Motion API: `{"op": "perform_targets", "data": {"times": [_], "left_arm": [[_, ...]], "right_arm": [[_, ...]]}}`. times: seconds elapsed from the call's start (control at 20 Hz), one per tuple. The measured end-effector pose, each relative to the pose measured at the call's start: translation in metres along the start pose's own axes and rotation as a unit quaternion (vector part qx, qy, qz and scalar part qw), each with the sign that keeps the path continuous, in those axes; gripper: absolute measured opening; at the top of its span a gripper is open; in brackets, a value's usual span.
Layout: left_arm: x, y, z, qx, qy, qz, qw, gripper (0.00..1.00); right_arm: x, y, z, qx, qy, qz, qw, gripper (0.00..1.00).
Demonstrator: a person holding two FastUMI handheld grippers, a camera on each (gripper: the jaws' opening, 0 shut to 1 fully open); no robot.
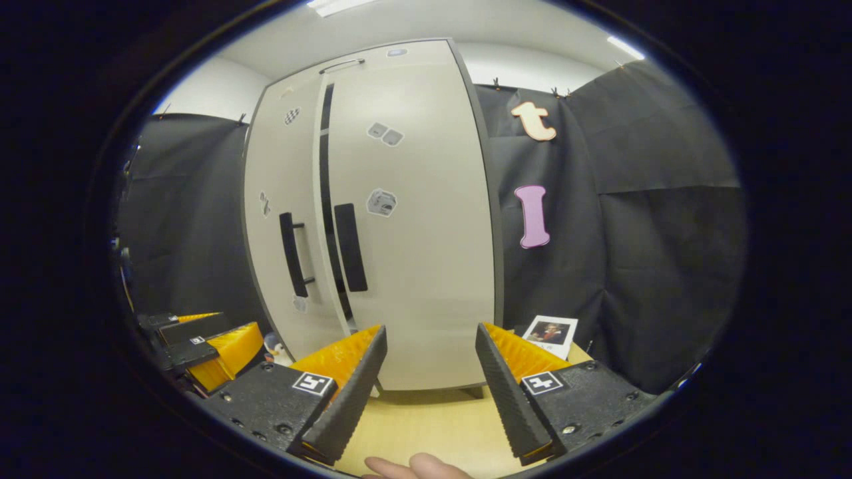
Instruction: Grab one shoe with the right hand and put it into the shoe cabinet, grab the other shoe with the left hand and put it into the shoe cabinet; then close the right door with the right hand and the left door with the left hand.
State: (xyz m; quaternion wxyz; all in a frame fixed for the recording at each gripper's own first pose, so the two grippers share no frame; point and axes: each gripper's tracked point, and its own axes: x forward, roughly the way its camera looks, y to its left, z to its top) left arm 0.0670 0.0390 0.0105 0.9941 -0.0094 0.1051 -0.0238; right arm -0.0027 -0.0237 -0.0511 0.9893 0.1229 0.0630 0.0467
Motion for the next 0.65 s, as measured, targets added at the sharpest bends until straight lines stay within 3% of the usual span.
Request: {"op": "perform_targets", "data": {"times": [0.65], "left_arm": [[0.0009,0.0023,-0.0030,0.016,0.005,0.012,1.000,0.89]], "right_arm": [[0.0070,-0.0067,-0.0082,-0.007,0.017,0.001,1.000,0.92]]}}
